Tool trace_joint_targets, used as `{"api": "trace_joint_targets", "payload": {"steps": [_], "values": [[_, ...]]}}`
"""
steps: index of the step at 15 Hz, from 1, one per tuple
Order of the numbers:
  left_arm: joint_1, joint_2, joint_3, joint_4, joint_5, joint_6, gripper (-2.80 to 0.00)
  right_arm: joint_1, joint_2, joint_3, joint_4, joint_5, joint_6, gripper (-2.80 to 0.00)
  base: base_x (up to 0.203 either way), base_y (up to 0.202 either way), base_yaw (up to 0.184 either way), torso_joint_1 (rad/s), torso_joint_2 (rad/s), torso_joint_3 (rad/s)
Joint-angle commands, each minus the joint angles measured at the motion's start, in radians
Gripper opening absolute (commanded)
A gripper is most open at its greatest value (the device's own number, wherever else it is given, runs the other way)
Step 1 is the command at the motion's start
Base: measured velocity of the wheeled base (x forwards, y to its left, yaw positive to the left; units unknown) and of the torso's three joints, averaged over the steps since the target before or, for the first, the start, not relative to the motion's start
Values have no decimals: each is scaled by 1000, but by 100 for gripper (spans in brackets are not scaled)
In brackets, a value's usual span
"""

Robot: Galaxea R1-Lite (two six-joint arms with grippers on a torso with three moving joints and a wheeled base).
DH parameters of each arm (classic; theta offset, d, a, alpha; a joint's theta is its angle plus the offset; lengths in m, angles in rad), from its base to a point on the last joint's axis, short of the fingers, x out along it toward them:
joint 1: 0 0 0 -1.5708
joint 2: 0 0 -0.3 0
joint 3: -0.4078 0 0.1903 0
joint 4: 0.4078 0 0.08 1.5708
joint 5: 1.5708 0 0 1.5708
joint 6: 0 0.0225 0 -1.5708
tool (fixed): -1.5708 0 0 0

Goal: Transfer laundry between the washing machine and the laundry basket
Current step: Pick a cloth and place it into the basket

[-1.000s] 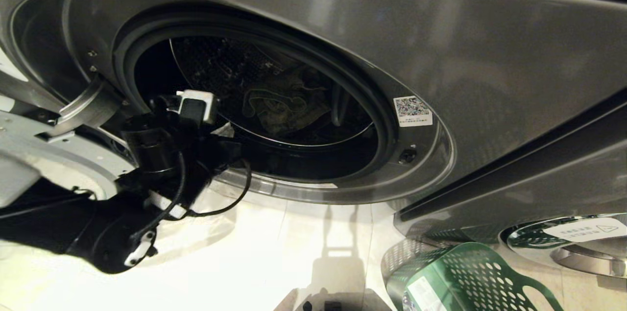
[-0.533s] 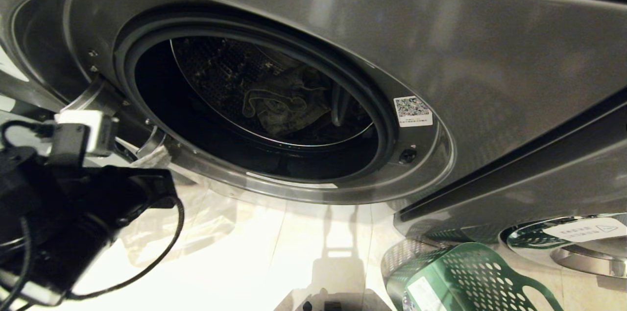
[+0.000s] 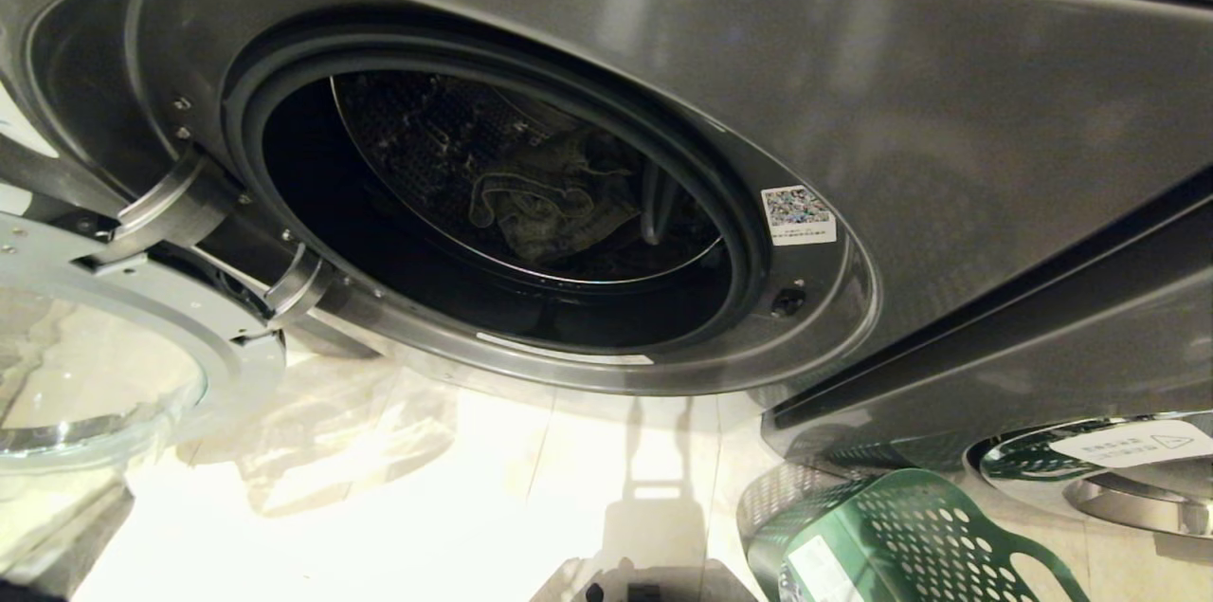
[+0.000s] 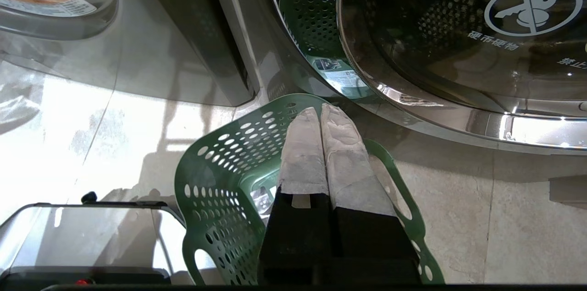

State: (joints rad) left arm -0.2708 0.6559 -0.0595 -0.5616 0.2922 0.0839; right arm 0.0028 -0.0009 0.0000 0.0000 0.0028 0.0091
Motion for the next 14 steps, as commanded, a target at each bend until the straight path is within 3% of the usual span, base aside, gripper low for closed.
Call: {"api": "trace_joint_targets", "payload": {"steps": [1,3,5,7,8,12,14], "values": [[59,-243,32,108,-30,8,-280,0,0,-1,0,0,0,-280,0,0,0,0,0,0],[108,-368,48,275,-57,14,-280,0,1,0,0,-1,2,-280,0,0,0,0,0,0],[155,-375,54,433,-96,16,-280,0,1,0,0,-1,2,-280,0,0,0,0,0,0],[270,-405,45,534,-265,32,-280,0,1,0,0,0,2,-280,0,0,0,0,0,0],[299,-435,53,546,-314,65,-280,0,1,0,0,0,0,-280,0,0,0,0,0,0],[280,-638,53,585,-330,77,-280,0,1,0,0,0,0,-280,0,0,0,0,0,0],[275,-657,50,603,-325,37,-280,0,1,0,0,0,2,-280,0,0,0,0,0,0]]}}
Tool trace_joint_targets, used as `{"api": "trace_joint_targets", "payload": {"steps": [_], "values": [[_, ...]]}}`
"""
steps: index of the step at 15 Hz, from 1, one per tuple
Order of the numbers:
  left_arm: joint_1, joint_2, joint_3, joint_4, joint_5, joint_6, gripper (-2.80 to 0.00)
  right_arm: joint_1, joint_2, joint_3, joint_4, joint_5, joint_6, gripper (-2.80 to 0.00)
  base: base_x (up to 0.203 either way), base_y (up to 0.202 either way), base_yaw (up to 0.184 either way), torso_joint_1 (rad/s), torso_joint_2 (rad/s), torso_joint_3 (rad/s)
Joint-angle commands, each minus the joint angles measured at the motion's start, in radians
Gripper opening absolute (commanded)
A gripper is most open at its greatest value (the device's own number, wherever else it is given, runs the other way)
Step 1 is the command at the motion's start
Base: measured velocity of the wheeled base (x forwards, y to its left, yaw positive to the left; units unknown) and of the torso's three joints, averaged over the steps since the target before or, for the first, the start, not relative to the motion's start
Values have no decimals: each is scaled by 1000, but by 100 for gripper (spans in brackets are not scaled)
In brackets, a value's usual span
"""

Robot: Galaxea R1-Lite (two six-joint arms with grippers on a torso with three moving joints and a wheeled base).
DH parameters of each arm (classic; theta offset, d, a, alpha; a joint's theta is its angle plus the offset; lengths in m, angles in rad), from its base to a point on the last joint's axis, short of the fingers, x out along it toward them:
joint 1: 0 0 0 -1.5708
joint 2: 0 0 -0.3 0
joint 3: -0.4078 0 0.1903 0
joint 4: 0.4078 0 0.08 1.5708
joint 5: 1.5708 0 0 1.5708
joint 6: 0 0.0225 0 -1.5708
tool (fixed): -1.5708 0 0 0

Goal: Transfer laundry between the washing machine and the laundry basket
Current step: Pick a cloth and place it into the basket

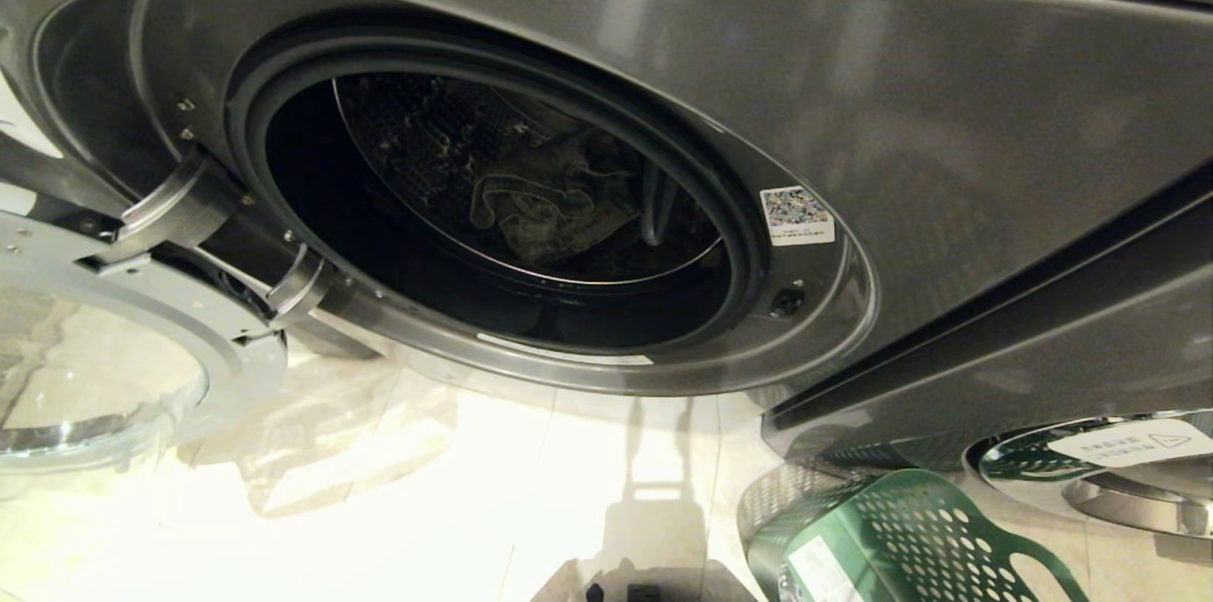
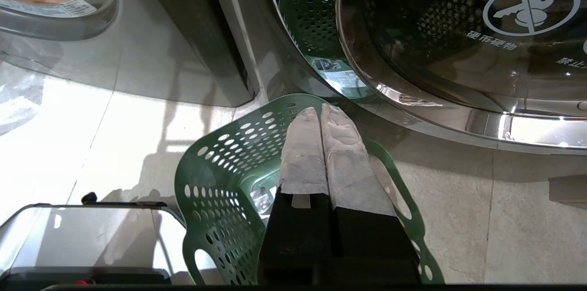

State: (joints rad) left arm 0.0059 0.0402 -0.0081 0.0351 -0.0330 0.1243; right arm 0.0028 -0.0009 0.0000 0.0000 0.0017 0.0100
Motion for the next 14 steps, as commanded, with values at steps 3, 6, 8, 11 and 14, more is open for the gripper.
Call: {"api": "trace_joint_targets", "payload": {"steps": [3,6,8,11,14], "values": [[-1,-42,0,5,2,-9,-280,1,0,0,0,1,0,-280,0,0,0,0,0,0],[-1,-42,0,5,2,-9,-280,0,1,0,0,1,-1,-280,0,0,0,0,0,0],[-1,-42,0,5,2,-9,-280,0,0,0,0,1,-7,-280,0,0,0,0,0,0],[-1,-42,-1,6,3,-8,-280,0,1,0,0,4,-15,-280,0,0,0,0,0,0],[-1,-42,-1,5,8,-9,-280,0,1,0,0,3,-13,-280,0,0,0,0,0,0]]}}
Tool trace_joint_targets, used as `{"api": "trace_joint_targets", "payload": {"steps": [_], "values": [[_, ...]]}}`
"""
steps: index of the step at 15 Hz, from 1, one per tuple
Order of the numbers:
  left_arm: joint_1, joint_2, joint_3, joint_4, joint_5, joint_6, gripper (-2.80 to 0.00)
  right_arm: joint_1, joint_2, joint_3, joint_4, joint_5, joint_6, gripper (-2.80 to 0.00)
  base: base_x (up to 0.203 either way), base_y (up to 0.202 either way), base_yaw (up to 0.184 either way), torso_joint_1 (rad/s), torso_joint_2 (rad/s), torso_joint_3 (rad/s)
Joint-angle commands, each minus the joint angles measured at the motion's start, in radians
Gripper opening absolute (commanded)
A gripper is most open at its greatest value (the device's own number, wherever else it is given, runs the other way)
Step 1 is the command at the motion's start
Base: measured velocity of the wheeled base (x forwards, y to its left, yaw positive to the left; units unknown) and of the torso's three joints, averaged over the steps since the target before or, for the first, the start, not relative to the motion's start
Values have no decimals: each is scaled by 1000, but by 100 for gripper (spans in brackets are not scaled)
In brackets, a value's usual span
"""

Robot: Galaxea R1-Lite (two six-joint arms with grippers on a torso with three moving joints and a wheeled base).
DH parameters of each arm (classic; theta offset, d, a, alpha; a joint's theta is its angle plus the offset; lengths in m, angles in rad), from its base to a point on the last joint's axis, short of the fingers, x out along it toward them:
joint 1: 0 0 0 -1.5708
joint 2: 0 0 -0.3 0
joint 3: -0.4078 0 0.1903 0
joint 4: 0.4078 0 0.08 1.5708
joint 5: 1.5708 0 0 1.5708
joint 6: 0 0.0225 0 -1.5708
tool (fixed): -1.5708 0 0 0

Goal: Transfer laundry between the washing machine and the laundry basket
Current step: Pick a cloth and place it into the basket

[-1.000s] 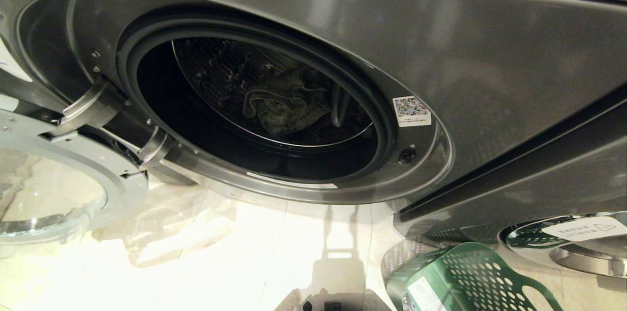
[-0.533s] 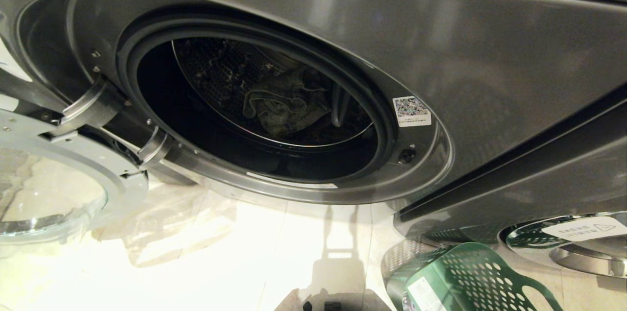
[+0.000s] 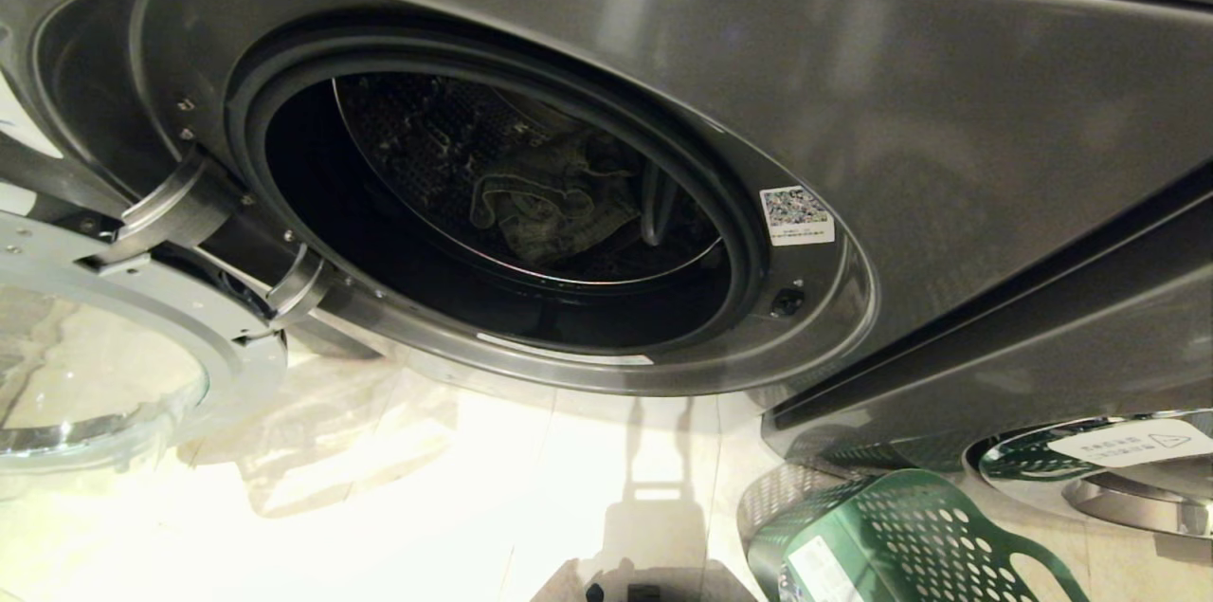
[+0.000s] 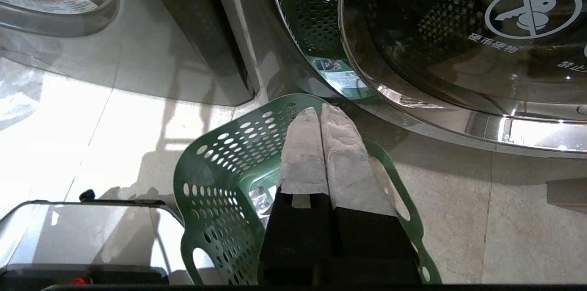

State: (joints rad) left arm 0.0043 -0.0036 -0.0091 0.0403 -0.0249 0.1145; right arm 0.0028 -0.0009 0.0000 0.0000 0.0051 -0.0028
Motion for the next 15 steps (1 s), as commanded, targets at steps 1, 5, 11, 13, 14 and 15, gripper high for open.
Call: {"api": "trace_joint_targets", "payload": {"steps": [1,5,11,13,14,15], "values": [[0,2,0,1,0,1,-280,0,1,0,0,1,-2,-280,0,0,0,0,0,0],[0,2,0,1,0,1,-280,0,1,0,2,21,-65,-280,0,0,0,57,0,54],[0,2,0,1,0,1,-280,0,1,0,2,23,-62,-280,0,0,0,453,-37,392],[0,2,0,1,0,1,-280,0,1,0,3,21,-59,-280,0,0,0,130,-23,117],[0,2,0,1,0,1,-280,0,1,0,3,21,-54,-280,0,0,0,61,-4,48],[0,2,0,1,0,1,-280,1,1,0,3,19,-52,-280,0,0,0,35,-7,34]]}}
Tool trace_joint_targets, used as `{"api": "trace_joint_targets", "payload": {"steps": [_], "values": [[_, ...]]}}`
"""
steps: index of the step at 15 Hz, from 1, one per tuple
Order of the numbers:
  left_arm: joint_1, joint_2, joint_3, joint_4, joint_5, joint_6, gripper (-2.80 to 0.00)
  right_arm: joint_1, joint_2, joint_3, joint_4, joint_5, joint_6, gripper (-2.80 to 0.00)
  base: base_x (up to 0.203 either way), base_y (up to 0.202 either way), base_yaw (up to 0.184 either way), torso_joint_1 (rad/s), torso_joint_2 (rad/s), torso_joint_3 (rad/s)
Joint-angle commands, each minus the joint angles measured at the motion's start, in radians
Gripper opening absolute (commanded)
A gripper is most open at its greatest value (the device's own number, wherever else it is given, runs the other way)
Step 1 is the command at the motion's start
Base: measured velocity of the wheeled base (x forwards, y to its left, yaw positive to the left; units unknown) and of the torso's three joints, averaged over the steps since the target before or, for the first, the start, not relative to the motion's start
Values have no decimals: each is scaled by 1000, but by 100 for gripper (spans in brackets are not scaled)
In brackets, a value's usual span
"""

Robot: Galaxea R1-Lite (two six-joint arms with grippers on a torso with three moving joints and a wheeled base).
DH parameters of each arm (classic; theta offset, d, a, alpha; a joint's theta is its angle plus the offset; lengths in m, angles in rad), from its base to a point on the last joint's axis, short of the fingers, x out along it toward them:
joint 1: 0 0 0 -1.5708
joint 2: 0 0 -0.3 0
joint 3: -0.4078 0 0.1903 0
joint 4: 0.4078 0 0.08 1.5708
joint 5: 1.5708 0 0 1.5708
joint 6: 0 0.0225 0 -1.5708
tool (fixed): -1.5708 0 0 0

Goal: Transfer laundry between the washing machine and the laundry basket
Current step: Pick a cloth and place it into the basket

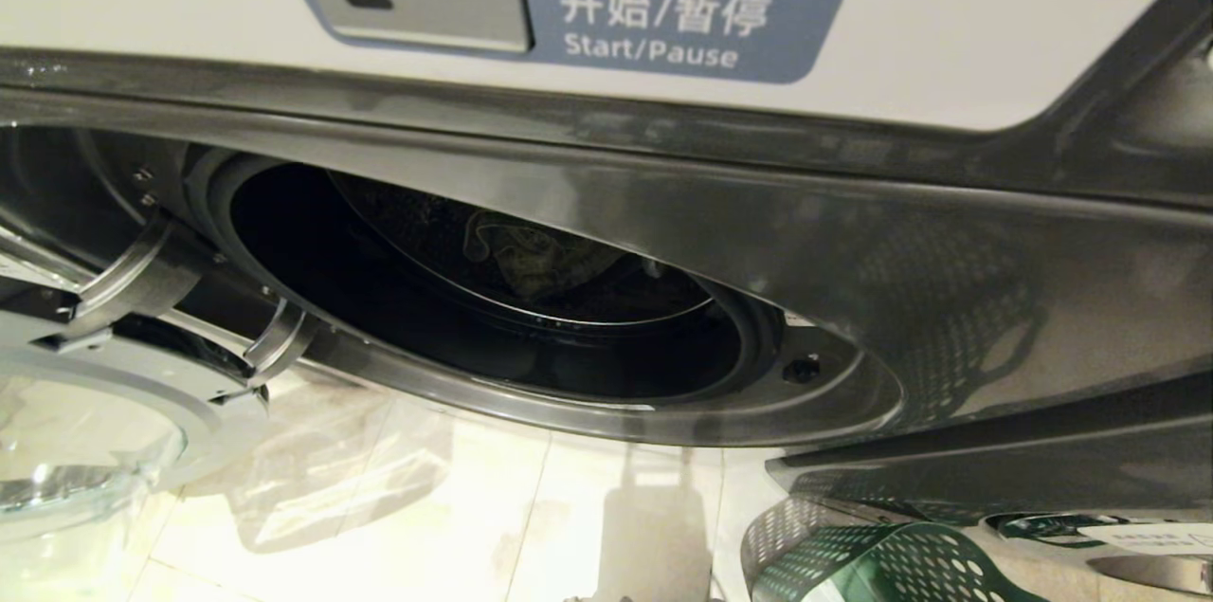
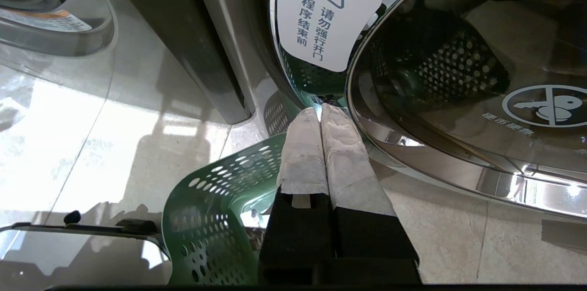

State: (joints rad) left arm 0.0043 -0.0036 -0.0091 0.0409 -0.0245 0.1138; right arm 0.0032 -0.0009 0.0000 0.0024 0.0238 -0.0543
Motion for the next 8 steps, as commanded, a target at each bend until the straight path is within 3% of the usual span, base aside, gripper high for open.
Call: {"api": "trace_joint_targets", "payload": {"steps": [1,6,8], "values": [[0,2,1,-1,0,0,-280,0,1,0,1,-1,-1,-280,0,0,0,0,0,0],[0,1,-22,-24,0,-1,-280,0,1,0,-1,-1,20,-280,0,0,0,0,0,0],[0,11,-160,-14,-9,9,-280,0,1,0,-1,-2,37,-280,0,0,0,0,0,0]]}}
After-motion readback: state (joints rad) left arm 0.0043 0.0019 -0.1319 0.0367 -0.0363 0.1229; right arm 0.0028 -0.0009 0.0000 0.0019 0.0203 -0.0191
